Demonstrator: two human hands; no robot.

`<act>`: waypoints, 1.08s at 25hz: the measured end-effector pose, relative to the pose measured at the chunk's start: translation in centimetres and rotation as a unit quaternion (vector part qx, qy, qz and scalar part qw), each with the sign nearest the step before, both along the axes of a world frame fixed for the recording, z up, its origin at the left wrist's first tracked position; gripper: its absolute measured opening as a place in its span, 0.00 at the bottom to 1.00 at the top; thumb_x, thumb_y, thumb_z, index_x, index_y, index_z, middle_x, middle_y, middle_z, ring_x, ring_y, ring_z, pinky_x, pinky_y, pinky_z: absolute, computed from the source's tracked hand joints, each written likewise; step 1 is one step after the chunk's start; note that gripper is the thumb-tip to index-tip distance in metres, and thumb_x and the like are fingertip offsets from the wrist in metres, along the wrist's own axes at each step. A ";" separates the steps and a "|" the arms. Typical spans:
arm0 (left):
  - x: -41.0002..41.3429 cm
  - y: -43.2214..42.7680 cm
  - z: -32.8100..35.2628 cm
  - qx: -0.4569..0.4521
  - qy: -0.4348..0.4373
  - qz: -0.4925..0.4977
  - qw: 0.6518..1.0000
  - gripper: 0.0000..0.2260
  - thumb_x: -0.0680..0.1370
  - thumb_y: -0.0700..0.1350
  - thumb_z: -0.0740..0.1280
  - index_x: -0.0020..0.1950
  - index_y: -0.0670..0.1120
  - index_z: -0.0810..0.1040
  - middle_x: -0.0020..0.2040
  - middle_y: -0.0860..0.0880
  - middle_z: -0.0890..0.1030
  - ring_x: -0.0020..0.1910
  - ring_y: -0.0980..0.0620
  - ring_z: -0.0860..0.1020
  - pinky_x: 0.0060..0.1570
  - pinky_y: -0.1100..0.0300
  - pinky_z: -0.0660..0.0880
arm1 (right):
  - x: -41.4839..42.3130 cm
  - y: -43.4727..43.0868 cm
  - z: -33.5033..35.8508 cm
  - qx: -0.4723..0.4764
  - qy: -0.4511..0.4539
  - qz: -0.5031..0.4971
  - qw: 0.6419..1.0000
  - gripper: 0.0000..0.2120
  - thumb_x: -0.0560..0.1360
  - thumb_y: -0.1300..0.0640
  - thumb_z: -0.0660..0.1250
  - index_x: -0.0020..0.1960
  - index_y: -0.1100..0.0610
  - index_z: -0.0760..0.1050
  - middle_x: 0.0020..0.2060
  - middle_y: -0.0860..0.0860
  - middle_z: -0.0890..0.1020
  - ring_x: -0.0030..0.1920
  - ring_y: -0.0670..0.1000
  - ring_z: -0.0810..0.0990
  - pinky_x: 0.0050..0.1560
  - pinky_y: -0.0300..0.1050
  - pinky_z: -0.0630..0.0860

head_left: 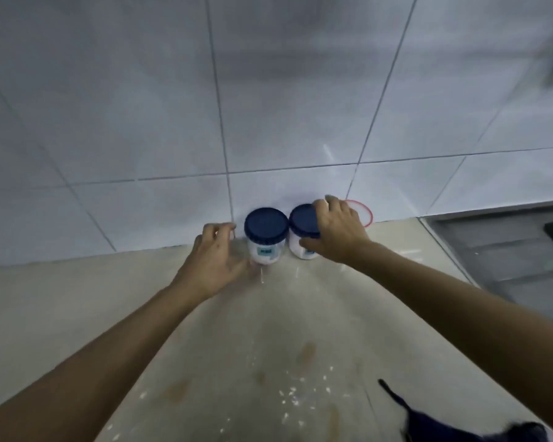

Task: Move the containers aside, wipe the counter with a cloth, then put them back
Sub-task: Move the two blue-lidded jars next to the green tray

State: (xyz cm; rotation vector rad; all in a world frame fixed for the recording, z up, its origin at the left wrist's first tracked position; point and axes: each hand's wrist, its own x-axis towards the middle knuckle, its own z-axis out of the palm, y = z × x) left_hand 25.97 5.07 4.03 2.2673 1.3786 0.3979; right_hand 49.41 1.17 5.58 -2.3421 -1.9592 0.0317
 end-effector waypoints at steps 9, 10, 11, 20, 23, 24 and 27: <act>9.4 3.1 -1.5 0.001 0.047 0.022 0.999 0.28 0.69 0.48 0.72 0.67 0.50 0.68 0.65 0.42 0.63 0.62 0.37 0.67 0.61 0.51 0.68 | 2.7 2.9 -1.6 -0.061 -0.044 0.032 0.997 0.35 0.64 0.43 0.73 0.61 0.60 0.63 0.54 0.57 0.76 0.54 0.59 0.75 0.70 0.59 0.60; 9.2 3.1 -1.6 0.014 0.048 0.023 0.999 0.28 0.69 0.48 0.73 0.66 0.50 0.69 0.64 0.42 0.64 0.61 0.37 0.67 0.60 0.51 0.68 | 2.6 2.9 -1.7 -0.051 -0.035 0.036 0.997 0.35 0.63 0.44 0.74 0.61 0.59 0.63 0.54 0.57 0.76 0.54 0.59 0.75 0.69 0.58 0.60; 8.8 3.0 -1.6 0.017 0.045 0.025 0.999 0.28 0.68 0.48 0.73 0.66 0.51 0.69 0.63 0.42 0.64 0.60 0.38 0.67 0.59 0.51 0.68 | 2.4 2.9 -1.6 -0.042 -0.019 0.034 0.998 0.36 0.62 0.44 0.74 0.61 0.59 0.64 0.54 0.57 0.76 0.53 0.58 0.75 0.68 0.56 0.62; -3.9 -0.2 0.6 0.020 0.011 0.083 0.996 0.30 0.67 0.49 0.74 0.67 0.54 0.69 0.62 0.45 0.64 0.58 0.42 0.67 0.58 0.55 0.69 | -6.5 2.7 0.1 -0.015 0.021 0.079 0.997 0.39 0.57 0.47 0.79 0.61 0.59 0.65 0.54 0.55 0.73 0.47 0.57 0.75 0.41 0.47 0.72; -13.5 -2.9 1.2 0.004 0.025 0.125 0.992 0.30 0.67 0.50 0.74 0.67 0.55 0.69 0.63 0.46 0.63 0.60 0.43 0.66 0.59 0.54 0.69 | -14.3 2.8 1.5 -0.014 0.051 0.136 0.989 0.44 0.58 0.46 0.79 0.67 0.57 0.63 0.58 0.54 0.72 0.50 0.58 0.76 0.44 0.50 0.77; -16.5 -4.0 1.2 -0.002 0.037 0.138 0.990 0.30 0.67 0.51 0.73 0.67 0.56 0.69 0.64 0.47 0.63 0.61 0.43 0.66 0.60 0.54 0.70 | -16.9 2.6 1.7 -0.018 0.054 0.156 0.986 0.46 0.58 0.46 0.79 0.69 0.57 0.62 0.60 0.54 0.71 0.52 0.58 0.76 0.46 0.50 0.77; -27.1 -7.3 1.3 -0.004 0.065 0.202 0.977 0.30 0.68 0.53 0.73 0.68 0.58 0.68 0.66 0.47 0.63 0.62 0.43 0.66 0.60 0.52 0.72 | -26.8 2.1 1.8 -0.043 0.087 0.213 0.972 0.46 0.59 0.44 0.77 0.70 0.57 0.63 0.62 0.53 0.69 0.53 0.58 0.76 0.49 0.51 0.78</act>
